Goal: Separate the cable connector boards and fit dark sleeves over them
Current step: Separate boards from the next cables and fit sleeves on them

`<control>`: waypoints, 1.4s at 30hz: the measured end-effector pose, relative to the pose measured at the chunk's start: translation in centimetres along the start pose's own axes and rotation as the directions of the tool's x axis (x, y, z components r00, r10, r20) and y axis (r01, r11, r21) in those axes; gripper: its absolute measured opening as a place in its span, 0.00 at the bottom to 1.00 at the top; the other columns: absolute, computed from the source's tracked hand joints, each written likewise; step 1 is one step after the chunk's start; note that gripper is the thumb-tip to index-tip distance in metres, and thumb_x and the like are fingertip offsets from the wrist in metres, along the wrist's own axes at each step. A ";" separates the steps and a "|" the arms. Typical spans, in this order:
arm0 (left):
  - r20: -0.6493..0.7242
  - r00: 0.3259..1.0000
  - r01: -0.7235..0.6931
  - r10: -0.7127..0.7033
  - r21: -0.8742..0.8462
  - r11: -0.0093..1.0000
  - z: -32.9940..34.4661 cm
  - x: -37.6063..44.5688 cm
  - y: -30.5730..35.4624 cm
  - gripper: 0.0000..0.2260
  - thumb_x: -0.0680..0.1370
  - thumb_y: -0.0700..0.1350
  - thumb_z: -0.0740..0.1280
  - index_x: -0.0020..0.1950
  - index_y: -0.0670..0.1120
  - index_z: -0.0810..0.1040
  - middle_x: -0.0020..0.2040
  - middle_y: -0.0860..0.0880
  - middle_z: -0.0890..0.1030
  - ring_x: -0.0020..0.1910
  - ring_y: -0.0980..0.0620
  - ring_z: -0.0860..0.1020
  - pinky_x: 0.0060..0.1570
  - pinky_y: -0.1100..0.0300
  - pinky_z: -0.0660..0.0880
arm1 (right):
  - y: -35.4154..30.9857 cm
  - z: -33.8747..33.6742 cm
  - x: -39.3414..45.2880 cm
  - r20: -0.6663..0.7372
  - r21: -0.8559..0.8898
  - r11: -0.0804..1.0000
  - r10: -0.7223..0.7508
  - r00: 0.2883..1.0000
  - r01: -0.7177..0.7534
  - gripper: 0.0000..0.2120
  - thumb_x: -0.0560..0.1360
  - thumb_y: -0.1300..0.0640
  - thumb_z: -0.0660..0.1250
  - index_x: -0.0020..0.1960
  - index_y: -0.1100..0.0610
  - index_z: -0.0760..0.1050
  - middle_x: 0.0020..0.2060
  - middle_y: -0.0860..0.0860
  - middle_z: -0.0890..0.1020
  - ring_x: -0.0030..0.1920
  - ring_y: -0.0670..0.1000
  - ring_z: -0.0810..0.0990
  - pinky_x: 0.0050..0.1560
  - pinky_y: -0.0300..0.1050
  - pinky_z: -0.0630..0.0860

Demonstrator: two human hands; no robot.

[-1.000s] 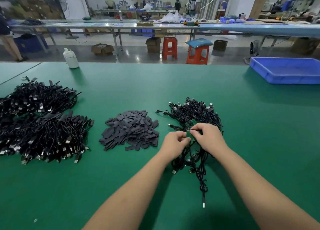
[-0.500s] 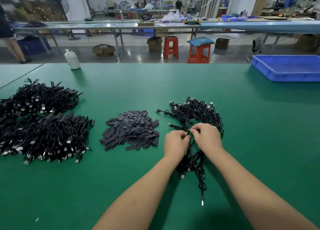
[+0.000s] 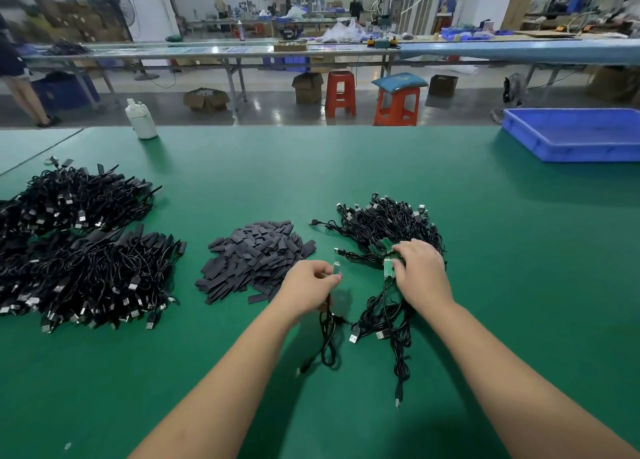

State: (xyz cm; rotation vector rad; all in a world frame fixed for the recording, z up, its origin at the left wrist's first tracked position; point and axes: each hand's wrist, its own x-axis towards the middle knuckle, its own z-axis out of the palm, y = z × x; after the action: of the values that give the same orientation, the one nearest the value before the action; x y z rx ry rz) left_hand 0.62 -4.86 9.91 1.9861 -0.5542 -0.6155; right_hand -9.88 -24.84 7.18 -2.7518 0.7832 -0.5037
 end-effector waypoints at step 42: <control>-0.322 0.923 0.345 -0.212 0.446 0.826 -8.3 1.9 -11.5 0.06 0.75 0.48 0.72 0.44 0.48 0.77 0.50 0.48 0.76 0.40 0.50 0.78 0.43 0.56 0.76 | -11.2 5.8 -8.0 0.618 0.671 0.510 0.015 0.786 -0.538 0.09 0.81 0.59 0.63 0.50 0.63 0.79 0.38 0.55 0.80 0.29 0.49 0.77 0.35 0.46 0.82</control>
State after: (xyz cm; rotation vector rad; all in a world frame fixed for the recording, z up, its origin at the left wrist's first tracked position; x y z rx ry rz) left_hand 8.77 4.59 2.93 2.6260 -0.2681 -0.3965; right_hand -8.84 -10.48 3.32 -1.6466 0.6049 0.0403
